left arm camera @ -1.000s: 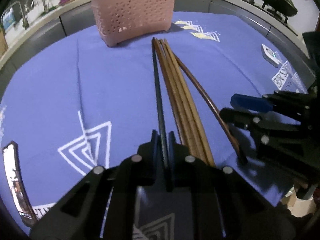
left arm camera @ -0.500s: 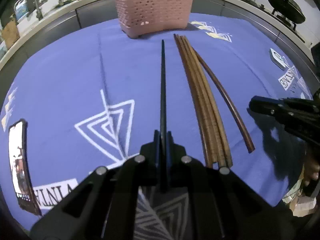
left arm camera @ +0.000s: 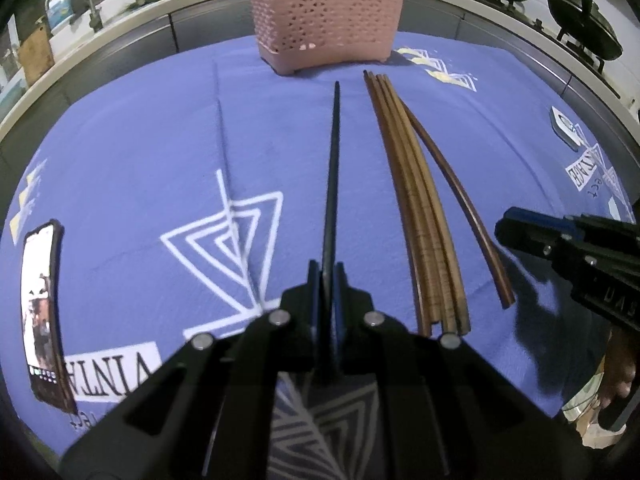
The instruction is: Organize utensils
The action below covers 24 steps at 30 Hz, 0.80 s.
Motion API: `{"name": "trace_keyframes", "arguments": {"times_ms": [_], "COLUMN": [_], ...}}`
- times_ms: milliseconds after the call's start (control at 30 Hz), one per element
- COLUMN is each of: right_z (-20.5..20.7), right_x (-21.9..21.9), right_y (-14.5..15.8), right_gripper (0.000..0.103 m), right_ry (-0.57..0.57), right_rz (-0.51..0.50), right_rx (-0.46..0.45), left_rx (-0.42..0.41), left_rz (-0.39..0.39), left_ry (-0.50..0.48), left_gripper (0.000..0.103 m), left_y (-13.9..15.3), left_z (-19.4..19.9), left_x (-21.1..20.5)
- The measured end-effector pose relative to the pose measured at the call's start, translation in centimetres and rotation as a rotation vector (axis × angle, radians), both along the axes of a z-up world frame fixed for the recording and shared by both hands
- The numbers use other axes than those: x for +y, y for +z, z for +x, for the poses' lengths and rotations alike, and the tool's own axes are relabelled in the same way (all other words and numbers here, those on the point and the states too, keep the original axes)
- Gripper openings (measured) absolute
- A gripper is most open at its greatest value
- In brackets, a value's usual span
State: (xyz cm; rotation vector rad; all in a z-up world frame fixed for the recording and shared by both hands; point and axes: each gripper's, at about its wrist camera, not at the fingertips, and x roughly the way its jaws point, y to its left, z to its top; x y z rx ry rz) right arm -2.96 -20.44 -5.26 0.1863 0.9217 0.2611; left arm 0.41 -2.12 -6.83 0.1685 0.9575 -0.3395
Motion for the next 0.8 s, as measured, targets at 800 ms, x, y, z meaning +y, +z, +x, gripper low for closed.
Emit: {"name": "trace_keyframes", "arguments": {"times_ms": [800], "right_z": [-0.8], "right_x": [2.6], "right_y": [-1.3], "right_gripper": [0.032], "right_ry": [0.031], "right_rz": [-0.254], "right_rx": [-0.035], "left_rx": [-0.001], "left_rz": [-0.084], "left_ry": [0.002], "left_gripper": [0.007], "left_y": [-0.1], "left_z": [-0.2], "left_x": [1.1]}}
